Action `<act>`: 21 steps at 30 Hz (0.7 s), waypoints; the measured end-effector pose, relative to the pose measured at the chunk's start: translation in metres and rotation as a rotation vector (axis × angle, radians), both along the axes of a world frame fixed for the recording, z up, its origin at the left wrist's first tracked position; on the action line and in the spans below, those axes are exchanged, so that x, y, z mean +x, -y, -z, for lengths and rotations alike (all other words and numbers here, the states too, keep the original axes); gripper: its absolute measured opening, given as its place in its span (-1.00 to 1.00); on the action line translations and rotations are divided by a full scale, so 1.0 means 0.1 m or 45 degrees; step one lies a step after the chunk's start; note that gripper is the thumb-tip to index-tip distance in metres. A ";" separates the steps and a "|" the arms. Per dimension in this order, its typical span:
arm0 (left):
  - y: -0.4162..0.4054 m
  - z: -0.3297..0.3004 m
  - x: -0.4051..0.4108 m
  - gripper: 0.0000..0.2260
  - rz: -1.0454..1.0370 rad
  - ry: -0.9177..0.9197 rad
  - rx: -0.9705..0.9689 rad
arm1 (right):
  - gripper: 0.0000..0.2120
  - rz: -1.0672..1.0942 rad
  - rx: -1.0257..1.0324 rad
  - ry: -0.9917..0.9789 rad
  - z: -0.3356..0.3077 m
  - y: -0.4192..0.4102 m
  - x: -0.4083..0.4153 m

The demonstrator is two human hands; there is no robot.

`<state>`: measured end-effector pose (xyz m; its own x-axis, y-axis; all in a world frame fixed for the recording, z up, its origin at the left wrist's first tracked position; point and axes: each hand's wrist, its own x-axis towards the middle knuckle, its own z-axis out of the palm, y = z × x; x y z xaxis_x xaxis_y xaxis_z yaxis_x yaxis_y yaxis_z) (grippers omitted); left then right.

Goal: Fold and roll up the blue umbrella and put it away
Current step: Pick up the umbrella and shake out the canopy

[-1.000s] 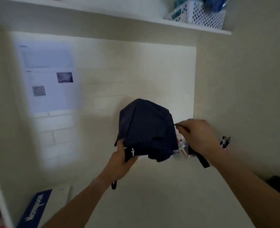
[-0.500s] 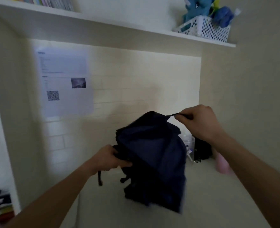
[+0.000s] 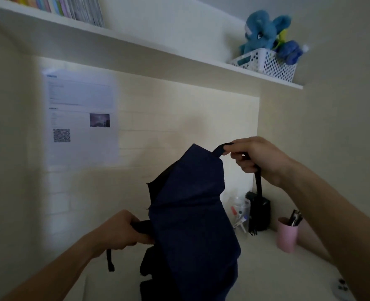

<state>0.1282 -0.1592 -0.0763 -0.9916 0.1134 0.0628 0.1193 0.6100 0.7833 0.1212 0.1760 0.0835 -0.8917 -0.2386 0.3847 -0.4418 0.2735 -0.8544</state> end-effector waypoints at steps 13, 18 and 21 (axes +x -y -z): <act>0.04 0.04 -0.01 -0.49 0.037 -0.140 -0.146 | -0.95 0.087 0.241 -0.337 0.09 0.07 0.29; 0.10 0.05 -0.02 -0.73 -0.041 -0.109 -0.184 | -0.77 0.063 0.507 -0.348 0.20 0.02 0.27; 0.11 0.04 -0.07 -0.77 -0.141 -0.068 -0.091 | -0.81 0.112 0.763 -0.441 0.31 0.01 0.23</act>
<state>0.1213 -0.1703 -0.0803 -0.9938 0.0096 0.1111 0.0884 0.6759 0.7316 0.1441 0.1749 0.0523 -0.7672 -0.4310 0.4751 -0.6161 0.7012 -0.3588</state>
